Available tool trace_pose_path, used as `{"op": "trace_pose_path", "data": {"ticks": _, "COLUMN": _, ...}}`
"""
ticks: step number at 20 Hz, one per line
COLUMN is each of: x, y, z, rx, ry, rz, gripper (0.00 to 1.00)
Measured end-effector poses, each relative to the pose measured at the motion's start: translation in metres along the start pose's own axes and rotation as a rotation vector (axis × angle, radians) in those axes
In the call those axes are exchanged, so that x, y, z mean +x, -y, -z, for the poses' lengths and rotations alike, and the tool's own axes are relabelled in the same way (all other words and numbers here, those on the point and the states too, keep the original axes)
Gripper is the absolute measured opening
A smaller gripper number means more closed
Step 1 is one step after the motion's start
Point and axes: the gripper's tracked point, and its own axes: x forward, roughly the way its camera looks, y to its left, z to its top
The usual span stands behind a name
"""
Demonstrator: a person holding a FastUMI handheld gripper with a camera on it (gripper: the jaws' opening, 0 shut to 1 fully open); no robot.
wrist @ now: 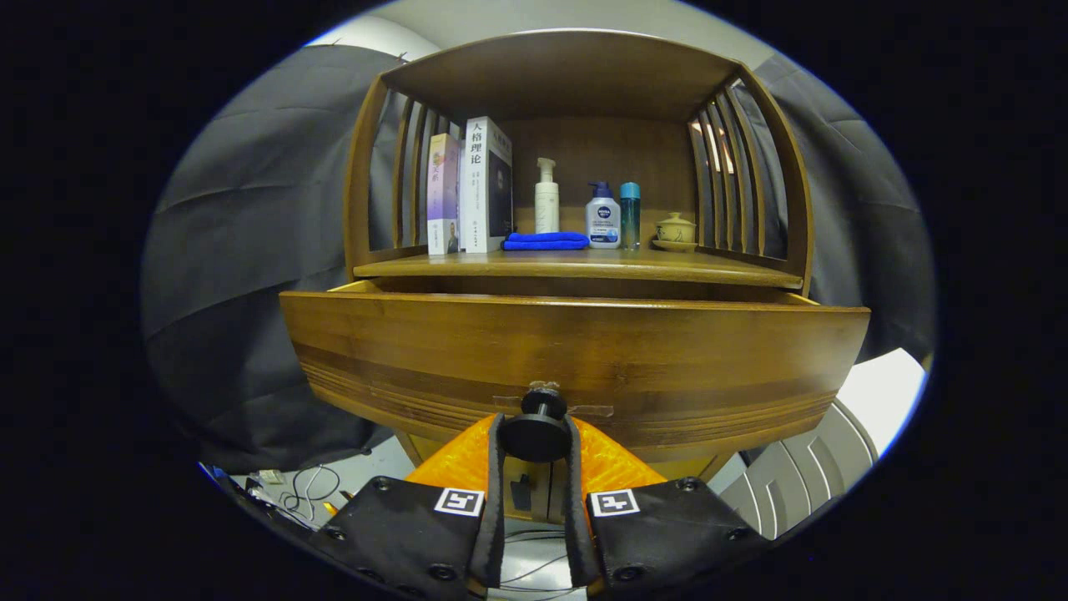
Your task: Pull open the drawer, take out the items inside it, and place them on the countertop above the cabinet.
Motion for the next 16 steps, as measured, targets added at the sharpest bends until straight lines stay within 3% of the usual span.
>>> {"op": "trace_pose_path", "data": {"ticks": 16, "x": -0.049, "y": -0.011, "z": 0.024, "rx": -0.057, "ry": -0.021, "rz": -0.065, "gripper": 0.32}}
